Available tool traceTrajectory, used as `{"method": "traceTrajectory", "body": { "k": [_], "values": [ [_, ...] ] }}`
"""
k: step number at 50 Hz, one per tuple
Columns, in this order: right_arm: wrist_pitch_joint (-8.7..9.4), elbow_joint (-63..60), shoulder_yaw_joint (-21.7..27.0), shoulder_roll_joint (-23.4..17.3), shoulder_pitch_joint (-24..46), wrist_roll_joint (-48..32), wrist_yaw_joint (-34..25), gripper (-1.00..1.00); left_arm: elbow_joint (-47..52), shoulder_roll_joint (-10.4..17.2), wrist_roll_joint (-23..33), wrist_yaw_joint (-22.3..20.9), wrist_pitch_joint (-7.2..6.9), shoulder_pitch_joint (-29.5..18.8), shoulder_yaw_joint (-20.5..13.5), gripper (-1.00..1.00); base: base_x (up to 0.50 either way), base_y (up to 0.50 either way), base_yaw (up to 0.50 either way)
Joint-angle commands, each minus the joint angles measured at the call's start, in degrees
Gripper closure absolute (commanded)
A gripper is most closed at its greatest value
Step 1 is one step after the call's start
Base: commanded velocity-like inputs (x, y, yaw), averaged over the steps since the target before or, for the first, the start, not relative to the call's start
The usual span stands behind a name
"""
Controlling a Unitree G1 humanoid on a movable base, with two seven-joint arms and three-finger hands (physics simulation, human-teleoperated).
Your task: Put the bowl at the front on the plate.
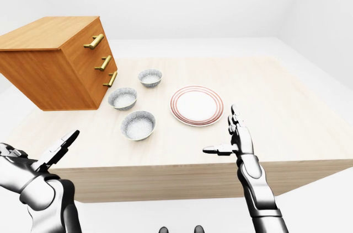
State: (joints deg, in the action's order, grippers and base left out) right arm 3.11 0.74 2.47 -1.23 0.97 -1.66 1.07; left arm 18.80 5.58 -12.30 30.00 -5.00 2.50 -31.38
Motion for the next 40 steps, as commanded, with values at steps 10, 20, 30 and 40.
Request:
{"method": "traceTrajectory", "body": {
  "k": [10,20,30,40],
  "values": [
    [0.33,0.23,0.04,-0.10,0.15,-0.01,0.02,-1.00,0.41,0.47,-0.70,0.00,0.00,-0.53,-0.18,-1.00,0.00,0.00,0.00],
    [0.15,-0.59,-0.25,-0.03,-0.27,-0.63,-0.21,-1.00,-0.65,-0.44,1.89,0.00,0.00,0.29,0.85,-1.00,0.00,0.00,0.00],
    [0.74,-2.30,-0.58,0.12,-0.82,0.04,-1.28,-1.00,-1.13,-1.04,2.69,0.00,0.00,1.03,1.09,-1.00,0.00,0.00,0.00],
    [-0.38,-1.07,-0.56,0.01,-0.69,-0.47,-1.62,-1.00,0.57,-1.41,1.74,0.00,0.00,1.51,0.41,-1.00,0.27,0.00,0.00]
  ]
}}
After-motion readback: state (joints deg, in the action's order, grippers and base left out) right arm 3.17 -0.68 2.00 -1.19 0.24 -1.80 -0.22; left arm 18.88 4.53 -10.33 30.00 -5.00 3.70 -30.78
